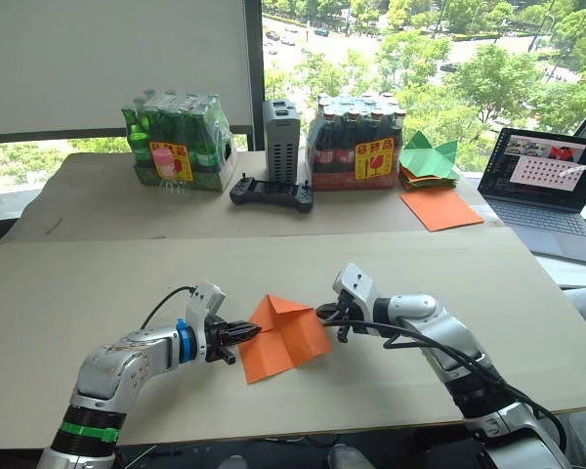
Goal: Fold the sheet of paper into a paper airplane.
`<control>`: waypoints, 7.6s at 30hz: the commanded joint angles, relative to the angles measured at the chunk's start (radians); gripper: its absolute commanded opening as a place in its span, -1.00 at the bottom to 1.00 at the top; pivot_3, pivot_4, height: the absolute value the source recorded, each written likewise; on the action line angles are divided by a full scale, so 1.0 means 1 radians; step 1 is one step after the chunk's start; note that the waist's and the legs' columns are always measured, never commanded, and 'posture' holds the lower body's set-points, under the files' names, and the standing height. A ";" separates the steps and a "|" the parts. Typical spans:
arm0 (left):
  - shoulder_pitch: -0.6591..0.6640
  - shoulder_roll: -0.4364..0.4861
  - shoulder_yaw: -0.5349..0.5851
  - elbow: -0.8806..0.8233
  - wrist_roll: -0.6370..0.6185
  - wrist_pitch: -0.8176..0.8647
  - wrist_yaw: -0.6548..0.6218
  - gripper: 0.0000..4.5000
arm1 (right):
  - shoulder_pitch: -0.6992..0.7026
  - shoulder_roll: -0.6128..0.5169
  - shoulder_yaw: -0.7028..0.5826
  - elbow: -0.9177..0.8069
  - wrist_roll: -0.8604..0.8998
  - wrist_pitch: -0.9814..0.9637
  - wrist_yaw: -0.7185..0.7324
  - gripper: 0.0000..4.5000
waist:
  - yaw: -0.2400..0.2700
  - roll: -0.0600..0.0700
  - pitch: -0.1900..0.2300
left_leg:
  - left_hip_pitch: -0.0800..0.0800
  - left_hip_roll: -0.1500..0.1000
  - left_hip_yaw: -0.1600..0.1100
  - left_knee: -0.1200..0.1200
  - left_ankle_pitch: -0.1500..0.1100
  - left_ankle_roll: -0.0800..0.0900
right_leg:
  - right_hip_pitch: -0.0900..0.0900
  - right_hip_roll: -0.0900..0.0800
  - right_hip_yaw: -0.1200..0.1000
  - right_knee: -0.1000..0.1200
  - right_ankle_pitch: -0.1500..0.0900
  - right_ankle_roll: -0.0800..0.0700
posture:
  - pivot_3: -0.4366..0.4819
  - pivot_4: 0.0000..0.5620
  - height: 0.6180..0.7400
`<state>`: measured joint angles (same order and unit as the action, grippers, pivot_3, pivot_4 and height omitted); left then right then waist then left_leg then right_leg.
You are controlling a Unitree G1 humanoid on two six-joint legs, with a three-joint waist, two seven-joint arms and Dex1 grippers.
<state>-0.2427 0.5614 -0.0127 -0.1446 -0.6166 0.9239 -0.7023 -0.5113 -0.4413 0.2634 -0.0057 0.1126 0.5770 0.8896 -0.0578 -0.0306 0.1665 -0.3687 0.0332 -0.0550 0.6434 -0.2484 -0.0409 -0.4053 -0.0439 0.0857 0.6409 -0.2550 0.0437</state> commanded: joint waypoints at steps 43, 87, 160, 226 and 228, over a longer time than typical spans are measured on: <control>-0.025 -0.116 0.126 0.164 0.053 0.055 0.167 -0.69 | 0.030 0.094 0.007 -0.202 0.174 0.179 -0.062 -1.00 | -0.010 0.000 0.000 | 0.001 0.000 0.000 0.001 0.000 0.000 | 0.000 0.001 0.000 0.003 0.000 0.000 | -0.05 -0.47 1.00; 0.055 -0.053 -0.014 0.076 0.105 0.001 0.117 -0.69 | 0.006 0.211 0.082 -0.201 0.191 0.194 -0.149 -1.00 | -0.012 0.000 0.000 | 0.001 0.000 0.000 0.001 0.000 0.000 | 0.000 0.001 0.000 0.002 0.000 0.000 | -0.05 -0.47 1.00; 0.267 0.056 0.252 -0.007 0.065 -0.038 0.092 -0.69 | -0.056 0.337 0.188 0.241 -0.045 -0.084 -0.196 -1.00 | -0.046 0.006 -0.004 | 0.013 0.002 0.002 -0.003 0.000 0.000 | 0.003 0.006 0.008 0.005 -0.002 0.000 | -0.05 -0.47 1.00; 0.153 -0.002 0.064 0.013 0.013 -0.026 0.128 -0.69 | 0.019 0.288 0.153 0.139 -0.043 -0.076 -0.175 -1.00 | -0.013 0.003 -0.002 | 0.010 0.001 0.002 -0.003 0.000 0.000 | 0.002 0.005 0.008 0.002 -0.002 0.000 | -0.05 -0.47 1.00; 0.155 -0.003 0.067 0.011 0.011 -0.024 0.129 -0.69 | 0.012 0.299 0.143 0.173 -0.047 -0.086 -0.189 -1.00 | -0.014 0.004 -0.002 | 0.010 0.001 0.002 -0.003 0.000 0.000 | 0.002 0.005 0.008 0.002 -0.002 0.000 | -0.05 -0.47 1.00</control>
<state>-0.1183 0.5546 0.0791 -0.1967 -0.6602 0.8700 -0.6067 -0.5000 -0.1438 0.3987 0.1250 0.0825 0.4894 0.7143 -0.0721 -0.0270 0.1642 -0.3583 0.0341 -0.0530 0.6401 -0.2483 -0.0409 -0.4030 -0.0384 0.0936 0.6431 -0.2566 0.0436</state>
